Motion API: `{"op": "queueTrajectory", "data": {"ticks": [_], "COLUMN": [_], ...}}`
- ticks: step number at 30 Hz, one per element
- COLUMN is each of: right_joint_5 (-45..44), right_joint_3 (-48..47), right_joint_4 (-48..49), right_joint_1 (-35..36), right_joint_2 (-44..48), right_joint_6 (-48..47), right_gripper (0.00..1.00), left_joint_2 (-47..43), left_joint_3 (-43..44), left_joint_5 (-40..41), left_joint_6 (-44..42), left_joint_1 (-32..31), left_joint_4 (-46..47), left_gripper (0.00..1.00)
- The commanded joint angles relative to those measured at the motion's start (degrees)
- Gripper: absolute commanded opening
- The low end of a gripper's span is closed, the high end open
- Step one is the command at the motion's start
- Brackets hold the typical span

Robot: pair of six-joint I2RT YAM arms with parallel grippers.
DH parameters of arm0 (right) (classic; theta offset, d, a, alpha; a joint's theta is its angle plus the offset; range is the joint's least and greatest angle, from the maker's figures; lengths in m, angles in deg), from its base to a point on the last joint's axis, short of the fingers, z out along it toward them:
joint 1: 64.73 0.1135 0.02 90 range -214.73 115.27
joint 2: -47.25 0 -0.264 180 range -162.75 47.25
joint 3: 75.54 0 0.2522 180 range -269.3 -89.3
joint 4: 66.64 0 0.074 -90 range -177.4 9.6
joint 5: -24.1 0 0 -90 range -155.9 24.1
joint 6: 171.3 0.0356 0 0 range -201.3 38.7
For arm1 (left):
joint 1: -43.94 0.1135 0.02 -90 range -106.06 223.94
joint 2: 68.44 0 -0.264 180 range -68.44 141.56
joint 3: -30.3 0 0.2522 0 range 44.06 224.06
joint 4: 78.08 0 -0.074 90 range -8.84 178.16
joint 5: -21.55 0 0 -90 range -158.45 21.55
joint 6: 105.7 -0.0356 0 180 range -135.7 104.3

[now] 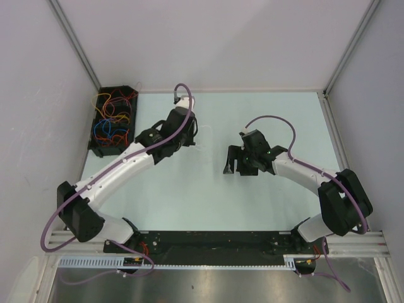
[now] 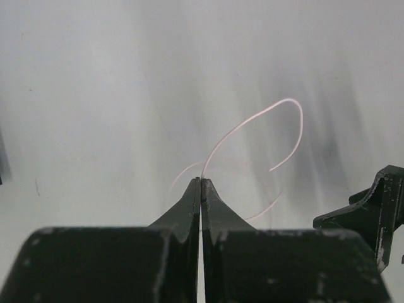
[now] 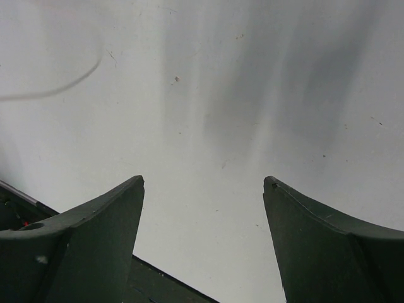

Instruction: Untangle the cables

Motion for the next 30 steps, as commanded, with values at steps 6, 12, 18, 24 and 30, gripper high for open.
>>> {"op": "queueTrajectory", "data": {"ticks": [6, 12, 18, 24, 30], "right_joint_5": [1.34, 2.04, 2.92, 3.98, 4.77], "right_joint_3": [1.93, 3.69, 5.53, 7.11, 8.61], "right_joint_4": [3.11, 3.98, 5.3, 6.71, 8.29], "right_joint_1": [-0.47, -0.65, -0.65, -0.21, 0.67], "right_joint_2": [2.24, 3.21, 3.65, 4.53, 3.91], "right_joint_6": [-0.61, -0.79, -0.7, 0.18, 0.97], "right_gripper": [0.81, 0.81, 0.81, 0.81, 0.81], "left_joint_2": [0.46, 2.13, 4.41, 7.4, 11.09], "left_joint_3": [7.39, 9.68, 13.81, 18.9, 26.36], "left_joint_5": [0.95, 1.2, -0.63, -2.31, -3.89], "left_joint_6": [-3.02, -3.46, -3.64, -3.81, -3.99], "left_joint_1": [4.33, 5.13, 9.34, 14.44, 20.15], "left_joint_4": [-5.02, -6.25, -7.48, -8.45, -10.03], "left_gripper": [0.0, 0.0, 0.0, 0.0, 0.0]}}
